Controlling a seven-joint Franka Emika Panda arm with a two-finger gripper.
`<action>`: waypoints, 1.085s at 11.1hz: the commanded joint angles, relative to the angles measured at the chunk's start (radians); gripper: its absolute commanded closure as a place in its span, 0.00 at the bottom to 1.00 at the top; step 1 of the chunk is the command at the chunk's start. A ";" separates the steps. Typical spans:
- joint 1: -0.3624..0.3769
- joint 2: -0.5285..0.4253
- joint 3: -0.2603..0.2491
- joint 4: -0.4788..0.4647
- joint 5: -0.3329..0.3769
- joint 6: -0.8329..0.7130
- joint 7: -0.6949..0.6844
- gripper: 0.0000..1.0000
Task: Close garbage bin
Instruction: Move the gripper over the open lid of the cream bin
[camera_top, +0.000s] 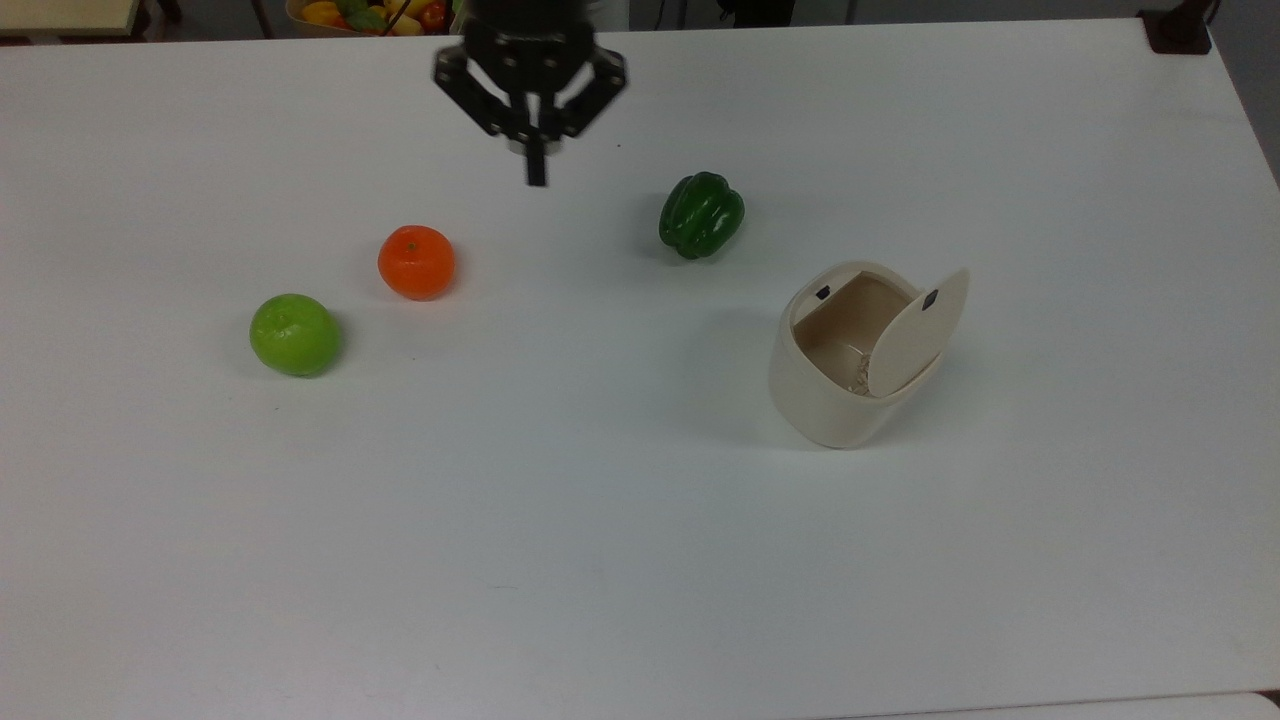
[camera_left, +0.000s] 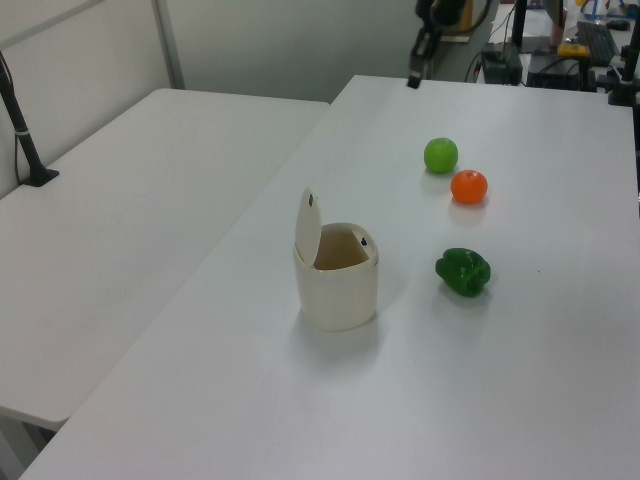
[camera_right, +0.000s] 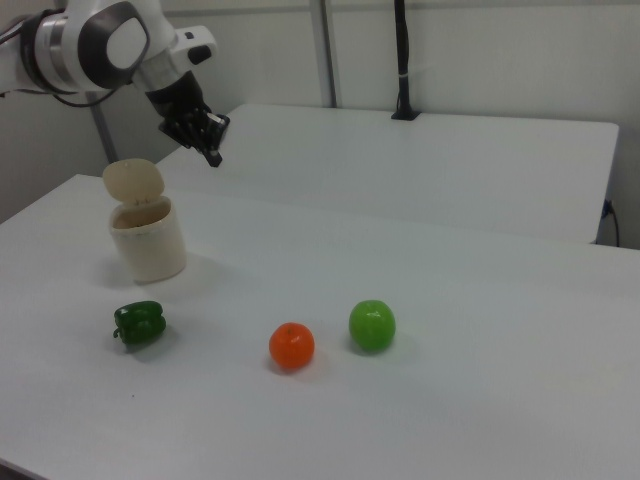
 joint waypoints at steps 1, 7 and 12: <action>0.114 0.039 -0.007 -0.011 0.013 0.186 0.014 1.00; 0.263 0.174 -0.007 -0.011 0.047 0.586 0.020 1.00; 0.335 0.228 -0.006 -0.011 0.045 0.736 0.019 1.00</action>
